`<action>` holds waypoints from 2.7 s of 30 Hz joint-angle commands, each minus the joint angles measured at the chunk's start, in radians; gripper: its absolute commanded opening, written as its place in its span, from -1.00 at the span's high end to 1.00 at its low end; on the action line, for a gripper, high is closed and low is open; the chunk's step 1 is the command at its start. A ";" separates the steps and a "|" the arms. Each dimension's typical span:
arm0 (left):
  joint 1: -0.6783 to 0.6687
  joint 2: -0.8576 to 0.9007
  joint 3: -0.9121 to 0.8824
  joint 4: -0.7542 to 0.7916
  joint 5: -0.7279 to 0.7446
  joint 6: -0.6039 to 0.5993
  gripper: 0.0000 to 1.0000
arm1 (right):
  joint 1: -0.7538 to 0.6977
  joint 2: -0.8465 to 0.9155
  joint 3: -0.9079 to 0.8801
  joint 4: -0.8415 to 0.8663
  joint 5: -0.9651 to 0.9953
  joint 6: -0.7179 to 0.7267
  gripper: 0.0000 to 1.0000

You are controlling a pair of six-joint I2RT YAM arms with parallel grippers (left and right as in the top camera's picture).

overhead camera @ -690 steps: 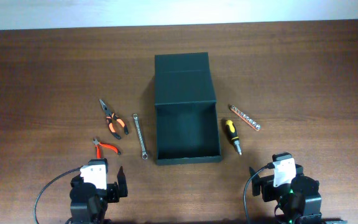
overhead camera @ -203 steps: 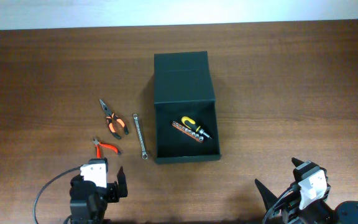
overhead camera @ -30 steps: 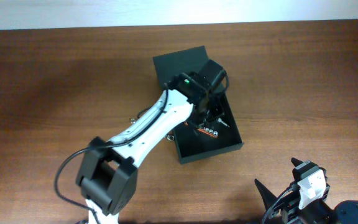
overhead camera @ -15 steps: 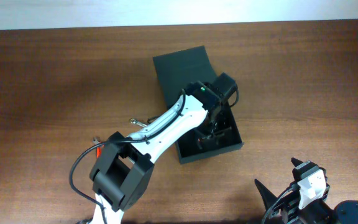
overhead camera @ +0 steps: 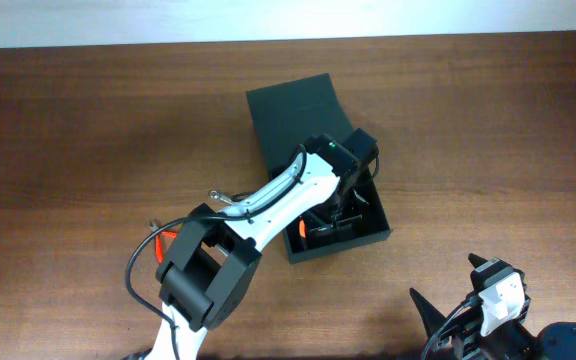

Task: Pack container
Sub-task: 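Carry the needle-nose pliers into the box and release them, then move the left gripper back to the chrome wrench and grasp it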

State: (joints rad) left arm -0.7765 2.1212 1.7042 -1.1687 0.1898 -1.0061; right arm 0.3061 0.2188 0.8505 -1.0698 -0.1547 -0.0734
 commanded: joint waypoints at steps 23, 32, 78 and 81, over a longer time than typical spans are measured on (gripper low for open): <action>0.154 -0.425 0.021 0.000 -0.301 0.005 -0.99 | -0.008 -0.005 0.002 0.003 0.012 0.011 -0.98; 0.370 -0.635 -0.278 0.024 -0.325 -0.232 -0.98 | -0.008 -0.005 0.002 0.003 0.012 0.011 -0.97; 0.531 -0.132 -0.501 0.432 -0.017 -0.391 0.69 | -0.008 -0.005 0.002 0.003 0.012 0.011 -0.98; 0.531 -0.132 -0.501 0.432 -0.018 -0.391 0.83 | -0.008 -0.005 0.002 0.003 0.012 0.011 -0.97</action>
State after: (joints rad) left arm -0.2481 1.9469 1.2144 -0.7410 0.1761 -1.4021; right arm 0.3061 0.2188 0.8505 -1.0695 -0.1547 -0.0738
